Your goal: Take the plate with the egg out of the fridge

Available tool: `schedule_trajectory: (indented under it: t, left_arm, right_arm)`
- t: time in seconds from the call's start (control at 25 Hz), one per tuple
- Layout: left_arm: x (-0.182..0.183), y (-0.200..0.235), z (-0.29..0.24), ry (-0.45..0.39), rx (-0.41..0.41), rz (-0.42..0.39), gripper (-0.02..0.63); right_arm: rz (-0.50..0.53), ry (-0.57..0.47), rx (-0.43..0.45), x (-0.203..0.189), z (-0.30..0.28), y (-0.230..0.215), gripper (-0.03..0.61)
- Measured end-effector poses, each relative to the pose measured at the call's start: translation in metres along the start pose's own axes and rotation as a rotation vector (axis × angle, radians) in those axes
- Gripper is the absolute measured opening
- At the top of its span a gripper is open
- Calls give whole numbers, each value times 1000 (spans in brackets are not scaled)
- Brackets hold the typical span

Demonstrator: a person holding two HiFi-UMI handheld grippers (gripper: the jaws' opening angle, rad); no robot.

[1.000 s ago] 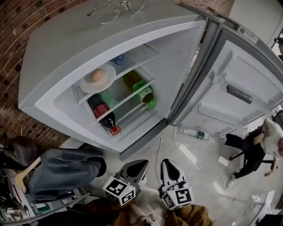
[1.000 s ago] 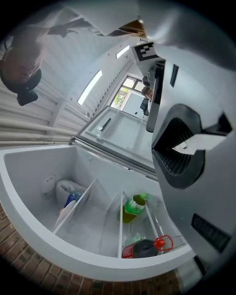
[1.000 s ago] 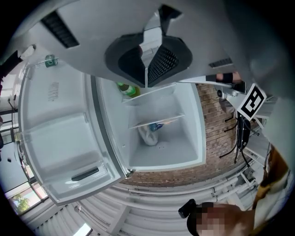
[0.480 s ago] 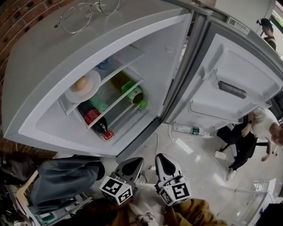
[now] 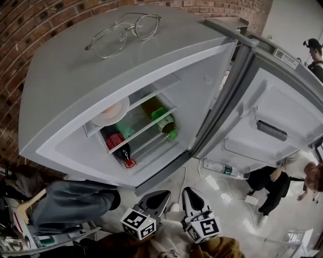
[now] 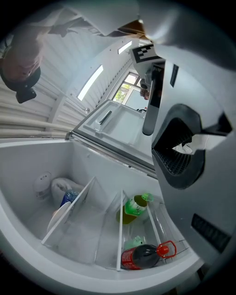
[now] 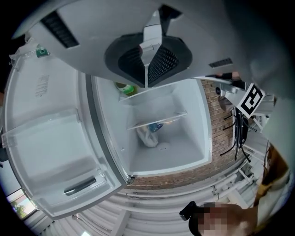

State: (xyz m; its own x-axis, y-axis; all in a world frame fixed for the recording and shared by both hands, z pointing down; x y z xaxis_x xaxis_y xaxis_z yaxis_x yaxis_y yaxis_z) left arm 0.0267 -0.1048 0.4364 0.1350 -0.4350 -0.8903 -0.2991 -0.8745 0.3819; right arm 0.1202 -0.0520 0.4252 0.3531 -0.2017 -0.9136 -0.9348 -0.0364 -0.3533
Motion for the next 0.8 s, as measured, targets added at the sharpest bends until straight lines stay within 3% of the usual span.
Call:
schedule_trajectory:
  t: [0.36,0.8]
  left_arm:
    - [10,3,-3,-37,57,-17,8]
    - [22,14,17,-87,166,-9,7]
  right_arm:
    - [30,2,127,15,-20,3,6]
    - [-39,30,265,28,-51,17,6]
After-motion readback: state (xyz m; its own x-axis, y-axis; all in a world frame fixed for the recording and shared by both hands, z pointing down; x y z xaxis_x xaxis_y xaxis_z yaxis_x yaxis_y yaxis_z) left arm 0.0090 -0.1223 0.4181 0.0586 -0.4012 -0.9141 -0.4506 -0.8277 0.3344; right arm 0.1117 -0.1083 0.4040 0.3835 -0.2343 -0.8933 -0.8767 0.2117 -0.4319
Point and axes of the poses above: the fingertips, and each gripper's own axes: z backward along the fingers, y to its left, x out of its top, the point moved 4 cm from there along z, backward along the fingers, and after that the axes turned 4 degrees about -z, right-handed, at the moved point
